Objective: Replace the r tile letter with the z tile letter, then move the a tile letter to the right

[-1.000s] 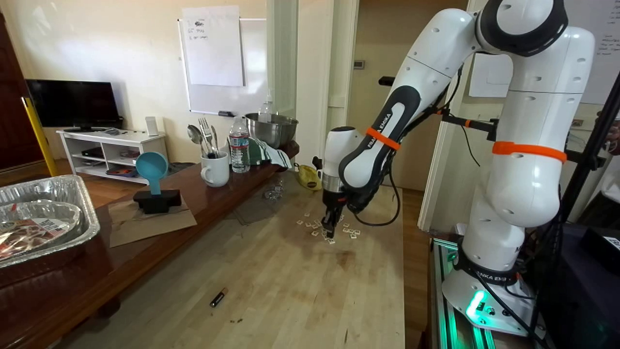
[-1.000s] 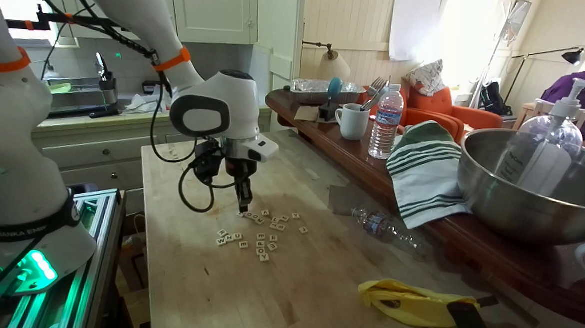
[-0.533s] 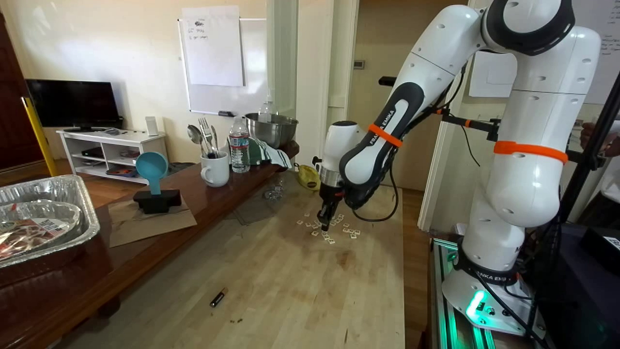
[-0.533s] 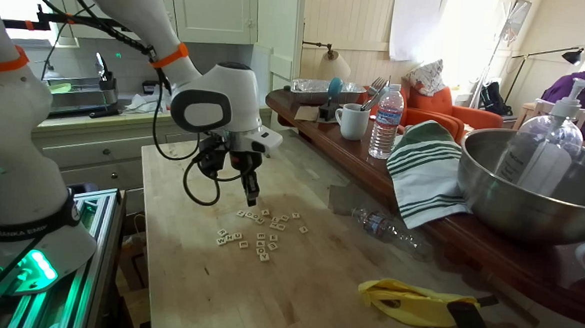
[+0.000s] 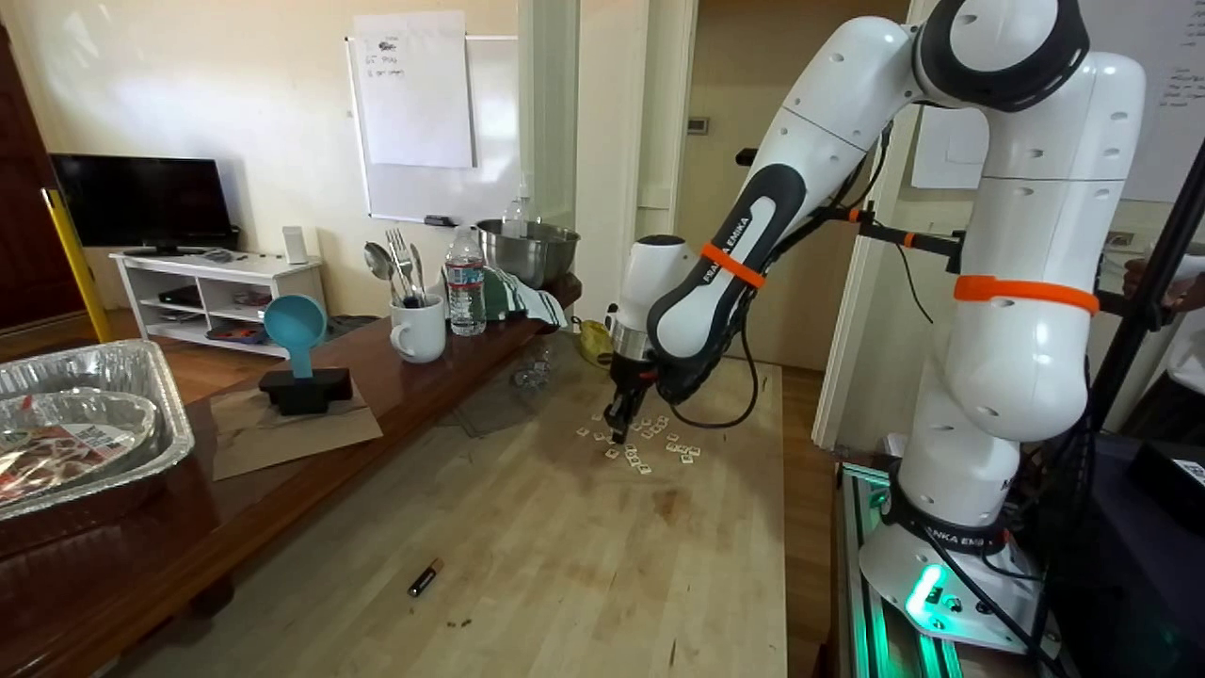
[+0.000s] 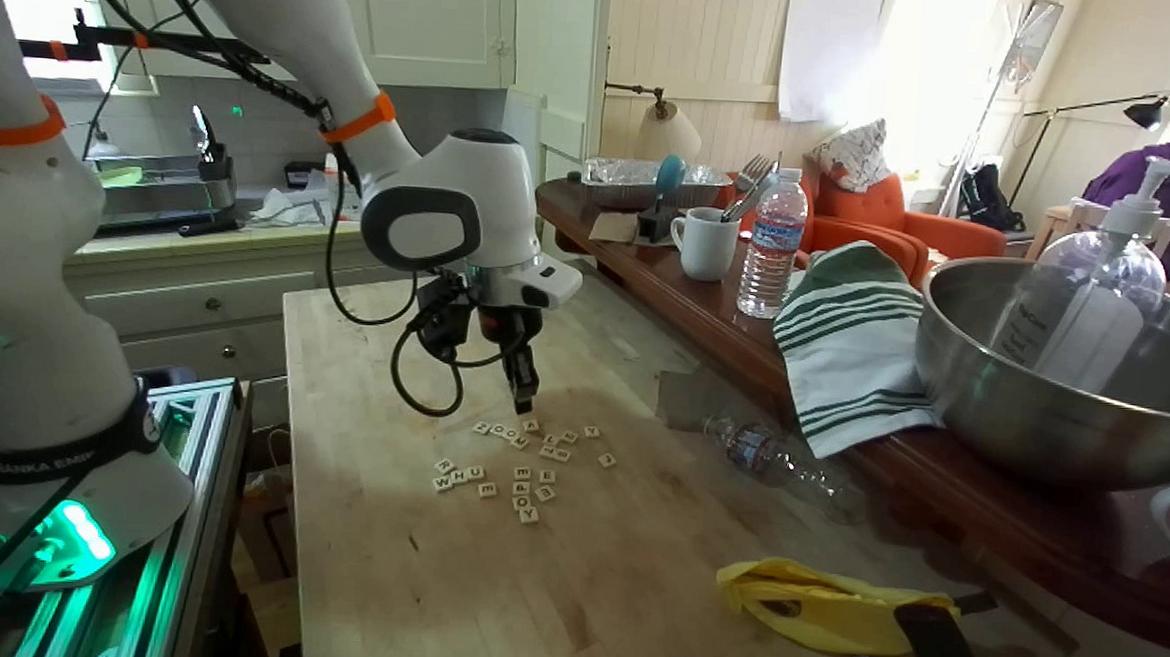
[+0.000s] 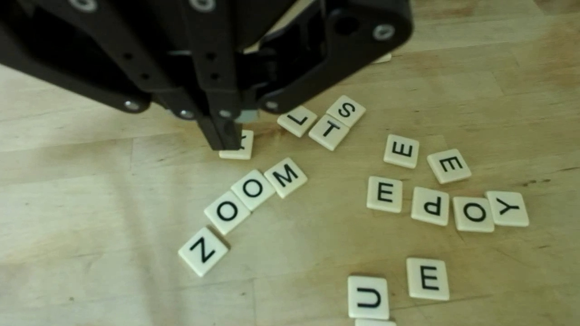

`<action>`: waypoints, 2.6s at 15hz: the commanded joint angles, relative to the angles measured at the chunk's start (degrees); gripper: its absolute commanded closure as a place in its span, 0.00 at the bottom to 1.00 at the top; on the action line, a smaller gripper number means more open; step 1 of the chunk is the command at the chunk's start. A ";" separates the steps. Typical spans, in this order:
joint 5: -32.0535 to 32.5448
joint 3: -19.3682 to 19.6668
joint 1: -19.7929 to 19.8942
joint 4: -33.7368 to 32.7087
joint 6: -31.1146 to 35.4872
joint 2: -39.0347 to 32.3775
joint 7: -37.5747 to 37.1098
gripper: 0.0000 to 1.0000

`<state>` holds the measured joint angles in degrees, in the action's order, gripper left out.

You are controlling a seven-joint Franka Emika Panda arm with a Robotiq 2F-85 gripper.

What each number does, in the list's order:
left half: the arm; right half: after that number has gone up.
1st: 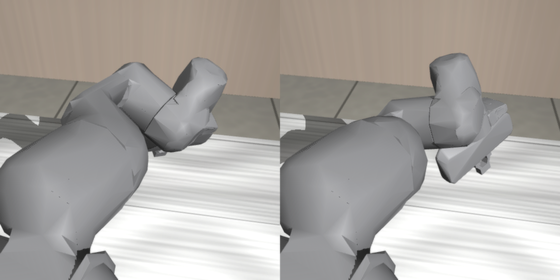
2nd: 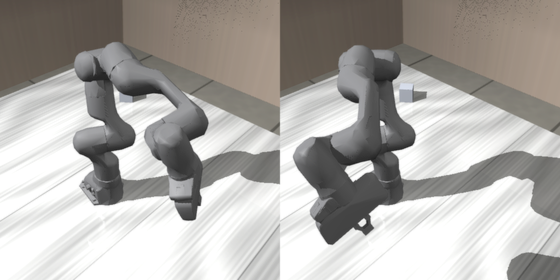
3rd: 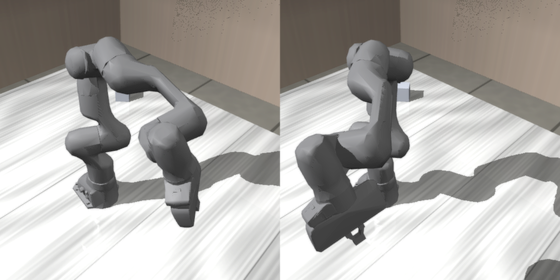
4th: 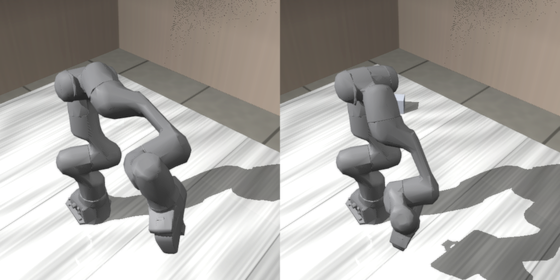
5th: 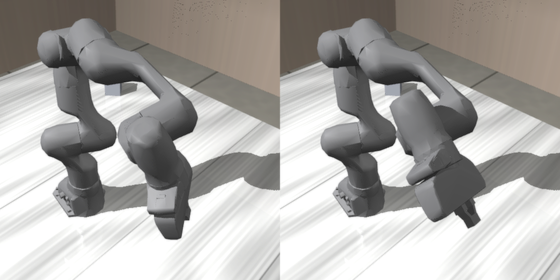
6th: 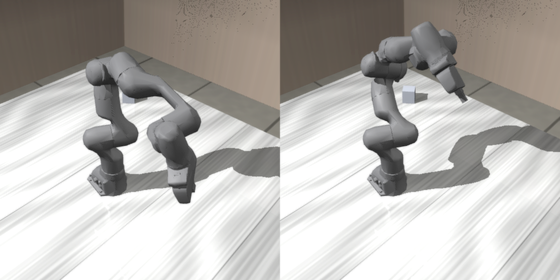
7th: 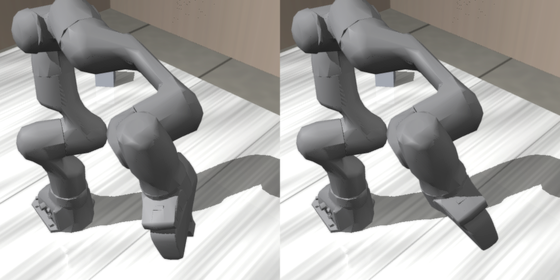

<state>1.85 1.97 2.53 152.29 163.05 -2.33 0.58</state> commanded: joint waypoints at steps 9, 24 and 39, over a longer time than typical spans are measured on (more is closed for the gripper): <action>-0.53 -0.02 -0.07 -2.89 6.45 -7.96 0.47 1.00; 1.09 6.12 2.24 -1.28 8.95 -7.53 -0.98 1.00; 9.67 12.09 2.71 4.87 6.70 3.26 -6.09 1.00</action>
<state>6.06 12.96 6.30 152.56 169.84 -5.33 -1.51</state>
